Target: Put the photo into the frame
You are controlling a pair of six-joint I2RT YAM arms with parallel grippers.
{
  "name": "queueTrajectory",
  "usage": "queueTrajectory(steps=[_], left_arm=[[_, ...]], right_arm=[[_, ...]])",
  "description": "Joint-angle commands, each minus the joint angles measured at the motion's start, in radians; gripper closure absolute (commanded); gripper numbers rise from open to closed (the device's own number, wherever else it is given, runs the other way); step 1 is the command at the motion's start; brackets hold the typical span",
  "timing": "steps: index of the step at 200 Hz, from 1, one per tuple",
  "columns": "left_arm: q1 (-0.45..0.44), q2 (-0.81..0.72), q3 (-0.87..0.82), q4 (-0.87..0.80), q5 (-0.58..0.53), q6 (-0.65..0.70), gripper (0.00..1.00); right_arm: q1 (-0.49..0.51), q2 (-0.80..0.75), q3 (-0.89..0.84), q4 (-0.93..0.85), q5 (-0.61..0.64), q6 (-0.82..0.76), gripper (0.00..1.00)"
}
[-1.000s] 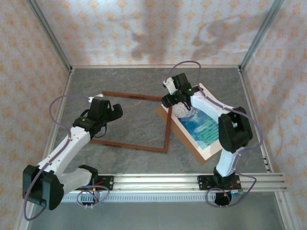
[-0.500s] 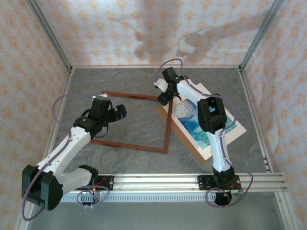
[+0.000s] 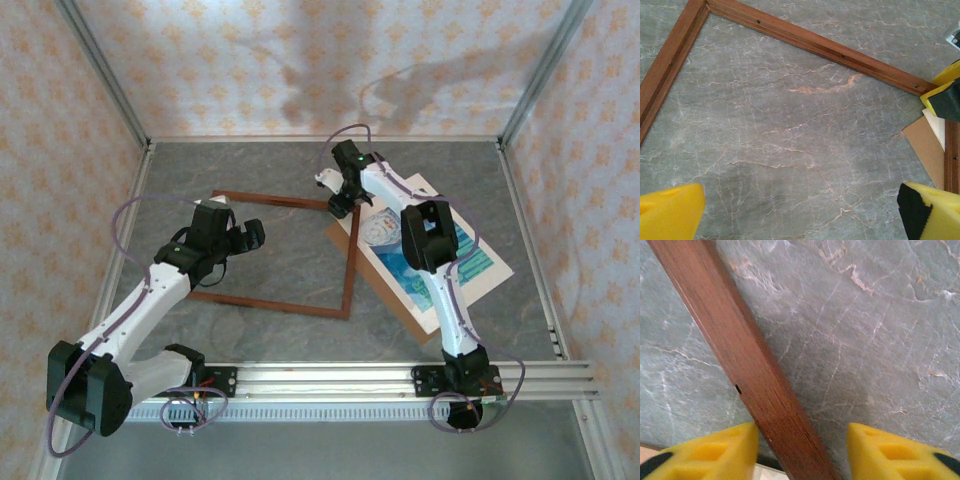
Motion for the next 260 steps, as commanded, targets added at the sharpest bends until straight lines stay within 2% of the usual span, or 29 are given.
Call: queueTrajectory(steps=[1,44,92,130,190,220,260], left_arm=[[-0.008,0.008,0.014,0.023,-0.001,0.019,0.0],[-0.009,-0.001,-0.002,0.033,0.007,0.015,0.01],[-0.009,-0.031,-0.035,0.06,0.013,0.007,0.01],[-0.01,-0.029,-0.05,0.092,0.034,0.0,0.0],[-0.009,-0.016,-0.068,0.135,0.05,-0.015,0.0],[-0.008,-0.019,-0.079,0.158,0.066,-0.03,0.0],[-0.009,-0.027,-0.091,0.189,0.086,-0.051,0.01]], right_arm=[[0.007,0.027,0.04,-0.044,-0.027,0.001,0.58],[0.006,-0.015,-0.005,-0.017,-0.024,0.042,0.71],[-0.005,-0.151,-0.163,0.084,0.004,0.18,0.81],[-0.006,-0.278,-0.326,0.157,0.097,0.404,0.86],[0.032,-0.471,-0.615,0.23,0.215,0.801,0.86],[0.105,-0.572,-0.756,0.272,0.284,0.974,0.86],[0.227,-0.593,-0.812,0.281,0.348,1.196,0.86]])
